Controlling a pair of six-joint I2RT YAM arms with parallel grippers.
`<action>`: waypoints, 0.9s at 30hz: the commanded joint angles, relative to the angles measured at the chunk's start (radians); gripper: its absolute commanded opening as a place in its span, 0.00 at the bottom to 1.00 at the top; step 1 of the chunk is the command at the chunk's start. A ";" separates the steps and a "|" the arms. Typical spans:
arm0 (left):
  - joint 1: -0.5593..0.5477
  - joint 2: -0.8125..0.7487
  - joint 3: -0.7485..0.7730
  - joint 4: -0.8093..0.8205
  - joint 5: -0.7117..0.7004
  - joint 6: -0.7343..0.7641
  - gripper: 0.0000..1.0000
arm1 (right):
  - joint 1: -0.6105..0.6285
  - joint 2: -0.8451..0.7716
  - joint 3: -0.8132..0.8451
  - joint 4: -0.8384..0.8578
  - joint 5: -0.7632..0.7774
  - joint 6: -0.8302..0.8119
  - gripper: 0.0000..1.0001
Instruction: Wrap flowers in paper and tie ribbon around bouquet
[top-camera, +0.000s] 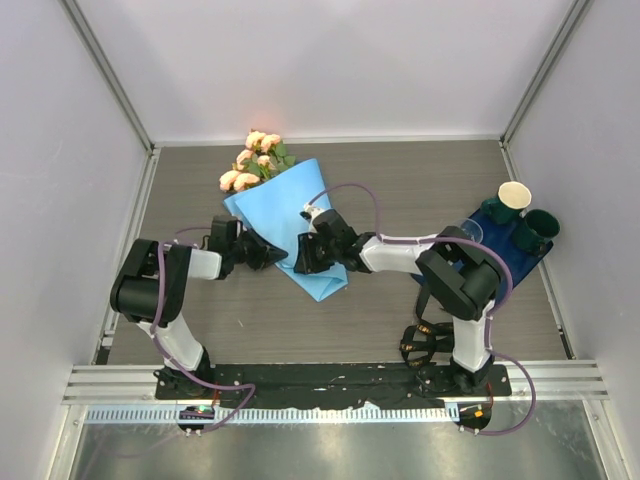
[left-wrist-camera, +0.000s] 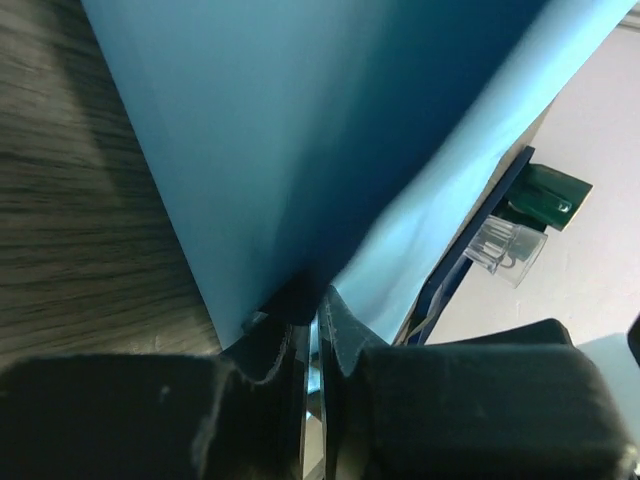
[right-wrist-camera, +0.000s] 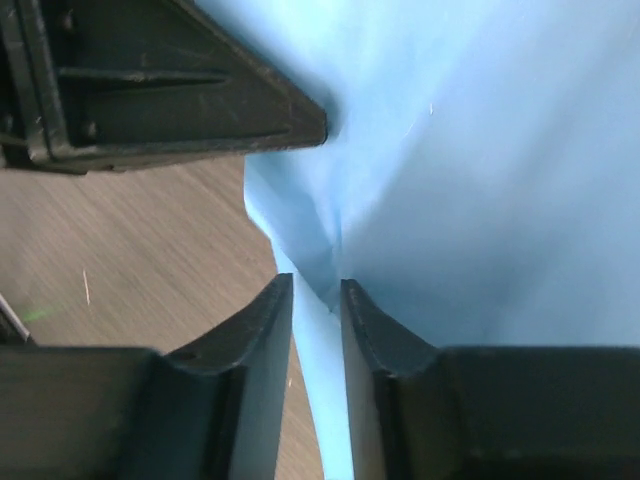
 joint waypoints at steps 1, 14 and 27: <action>0.010 -0.002 -0.011 0.036 -0.021 0.042 0.11 | -0.033 -0.111 -0.010 -0.034 -0.094 0.005 0.36; 0.013 -0.091 0.011 -0.082 -0.016 0.106 0.13 | -0.084 0.039 0.041 0.143 -0.243 0.134 0.27; 0.016 -0.136 0.137 -0.018 0.088 -0.006 0.46 | -0.081 0.093 -0.033 0.178 -0.213 0.137 0.09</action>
